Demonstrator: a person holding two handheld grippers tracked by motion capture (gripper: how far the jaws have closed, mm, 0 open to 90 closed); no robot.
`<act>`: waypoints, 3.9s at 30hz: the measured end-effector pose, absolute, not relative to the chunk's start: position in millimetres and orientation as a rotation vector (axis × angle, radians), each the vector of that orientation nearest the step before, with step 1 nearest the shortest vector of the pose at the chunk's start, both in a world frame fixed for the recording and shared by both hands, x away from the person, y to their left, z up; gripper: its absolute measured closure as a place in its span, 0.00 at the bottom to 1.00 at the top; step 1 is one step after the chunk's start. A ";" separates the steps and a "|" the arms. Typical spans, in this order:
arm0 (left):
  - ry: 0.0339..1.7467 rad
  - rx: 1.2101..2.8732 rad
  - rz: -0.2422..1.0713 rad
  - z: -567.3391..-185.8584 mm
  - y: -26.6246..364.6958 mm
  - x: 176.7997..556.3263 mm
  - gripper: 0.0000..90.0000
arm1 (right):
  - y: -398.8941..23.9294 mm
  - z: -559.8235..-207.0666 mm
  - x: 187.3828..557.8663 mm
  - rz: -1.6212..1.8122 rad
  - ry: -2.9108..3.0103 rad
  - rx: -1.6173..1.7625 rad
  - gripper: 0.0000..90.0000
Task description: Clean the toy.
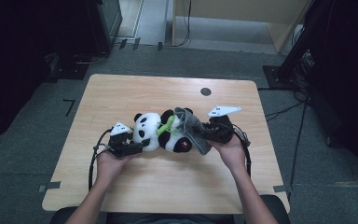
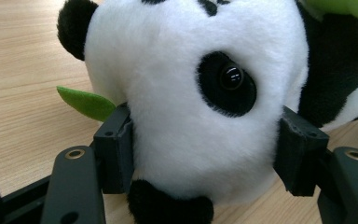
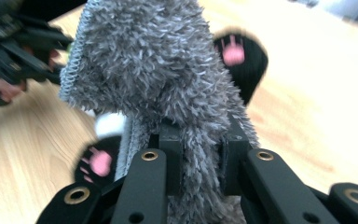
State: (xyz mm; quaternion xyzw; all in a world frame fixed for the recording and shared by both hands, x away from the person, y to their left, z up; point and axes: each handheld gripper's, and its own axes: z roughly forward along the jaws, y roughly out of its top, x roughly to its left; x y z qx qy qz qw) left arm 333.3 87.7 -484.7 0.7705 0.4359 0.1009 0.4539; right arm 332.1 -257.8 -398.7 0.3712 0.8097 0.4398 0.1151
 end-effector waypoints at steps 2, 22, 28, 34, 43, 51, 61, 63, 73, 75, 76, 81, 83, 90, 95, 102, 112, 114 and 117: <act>1.081 1.904 0.241 -483.2 87.7 333.6 0.36 | -252.2 -387.3 330.0 1.309 2.375 1.058 0.85; 1.042 1.866 0.231 -487.8 91.7 334.5 0.26 | -110.5 -392.4 348.7 1.136 2.623 0.923 0.85; 1.062 1.867 0.244 -487.4 90.8 333.9 0.36 | -113.0 -409.4 350.3 1.114 2.619 0.895 0.86; 1.066 1.890 0.228 -485.7 92.5 335.8 0.41 | -135.8 -418.2 341.2 1.142 2.655 0.908 0.87; 1.061 1.894 0.236 -485.6 91.7 335.5 0.42 | -176.1 -417.8 331.6 1.174 2.637 0.955 0.87; 1.030 1.916 0.251 -485.7 91.5 334.9 0.42 | -198.7 -416.3 328.8 1.187 2.577 0.961 0.87; 1.016 1.905 0.252 -488.2 92.8 333.5 0.41 | -222.2 -412.3 339.1 1.199 2.490 1.041 0.87; 1.013 1.905 0.252 -488.5 92.9 333.2 0.41 | -227.5 -412.3 341.7 1.180 2.471 1.066 0.88; 1.014 1.899 0.246 -488.3 93.4 333.4 0.40 | -242.6 -402.5 342.8 1.222 2.430 1.140 0.88; 1.019 1.890 0.244 -487.9 93.0 333.0 0.39 | -239.3 -395.3 340.6 1.241 2.428 1.122 0.88; 1.019 1.890 0.244 -487.9 93.0 333.0 0.39 | -239.3 -395.3 340.6 1.241 2.428 1.122 0.88; 1.027 1.883 0.236 -487.2 93.6 333.3 0.39 | -216.4 -368.2 335.6 1.335 2.456 1.039 0.88; 1.029 1.882 0.237 -487.0 93.3 333.0 0.39 | -205.2 -363.4 335.7 1.348 2.477 1.008 0.88; 1.035 1.877 0.239 -486.7 92.6 331.8 0.39 | -153.1 -368.5 349.4 1.322 2.577 0.933 0.88; 1.045 1.869 0.232 -485.7 92.5 331.5 0.39 | -123.0 -383.9 363.5 1.295 2.625 0.944 0.87; 1.046 1.870 0.223 -485.3 93.1 332.0 0.39 | -95.7 -407.1 369.2 1.254 2.658 0.926 0.87; 1.028 1.882 0.230 -486.2 92.7 331.7 0.39 | -115.8 -420.1 350.8 1.201 2.715 0.877 0.88; 1.024 1.884 0.231 -486.2 92.8 331.8 0.39 | -122.4 -422.6 347.3 1.209 2.716 0.876 0.88; 1.019 1.885 0.230 -486.4 93.2 332.1 0.39 | -131.1 -426.2 342.7 1.218 2.720 0.853 0.88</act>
